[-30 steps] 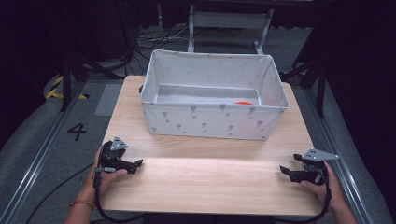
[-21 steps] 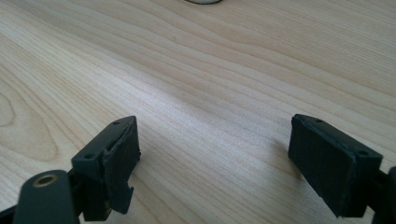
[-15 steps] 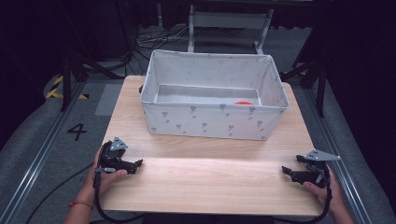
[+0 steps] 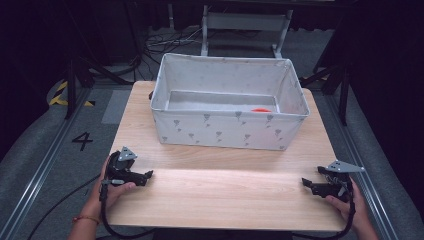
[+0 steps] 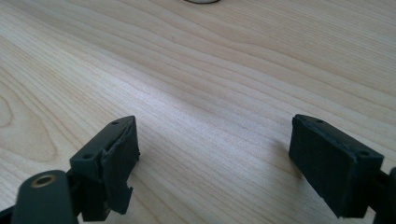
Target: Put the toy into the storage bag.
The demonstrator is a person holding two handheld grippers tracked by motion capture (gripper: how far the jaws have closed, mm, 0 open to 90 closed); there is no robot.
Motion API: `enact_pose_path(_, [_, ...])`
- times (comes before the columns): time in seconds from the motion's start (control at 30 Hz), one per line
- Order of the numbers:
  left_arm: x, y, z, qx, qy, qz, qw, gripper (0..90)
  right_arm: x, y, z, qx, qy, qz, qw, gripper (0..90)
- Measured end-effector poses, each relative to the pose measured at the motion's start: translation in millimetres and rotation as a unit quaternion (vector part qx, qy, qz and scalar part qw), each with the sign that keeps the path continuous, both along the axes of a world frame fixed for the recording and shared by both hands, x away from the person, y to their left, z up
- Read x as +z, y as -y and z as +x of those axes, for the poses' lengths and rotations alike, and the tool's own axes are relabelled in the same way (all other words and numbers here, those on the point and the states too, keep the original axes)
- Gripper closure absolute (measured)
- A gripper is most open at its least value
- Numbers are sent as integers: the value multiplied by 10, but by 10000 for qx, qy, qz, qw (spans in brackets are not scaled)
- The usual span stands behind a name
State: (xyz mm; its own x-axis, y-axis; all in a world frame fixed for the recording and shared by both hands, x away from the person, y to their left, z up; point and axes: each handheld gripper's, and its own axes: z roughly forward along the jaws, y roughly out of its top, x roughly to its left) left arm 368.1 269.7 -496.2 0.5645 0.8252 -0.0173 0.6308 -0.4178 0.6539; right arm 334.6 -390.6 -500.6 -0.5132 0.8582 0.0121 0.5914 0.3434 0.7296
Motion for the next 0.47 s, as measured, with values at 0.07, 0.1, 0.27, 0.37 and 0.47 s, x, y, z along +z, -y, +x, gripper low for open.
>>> enact_pose_path(0.07, [0,1,-2,-1,-21,-9,10000,2,0,0,0,0,1,-1,10000,163])
enact_pose_path(0.1, [1,0,-1,-3,-17,-6,10000,2,0,-1,0,-2,1,-1,10000,163])
enact_pose_path(0.27, [0,0,-1,-1,-17,-8,10000,2,0,-1,-2,-11,3,-4,10000,163])
enact_pose_path(0.37, [0,1,-1,-1,-15,-9,10000,2,0,-3,-8,-39,5,-3,10000,163])
enact_pose_path(0.47, [0,0,-1,0,-16,-10,10000,2,0,-3,-9,-45,1,-4,10000,162])
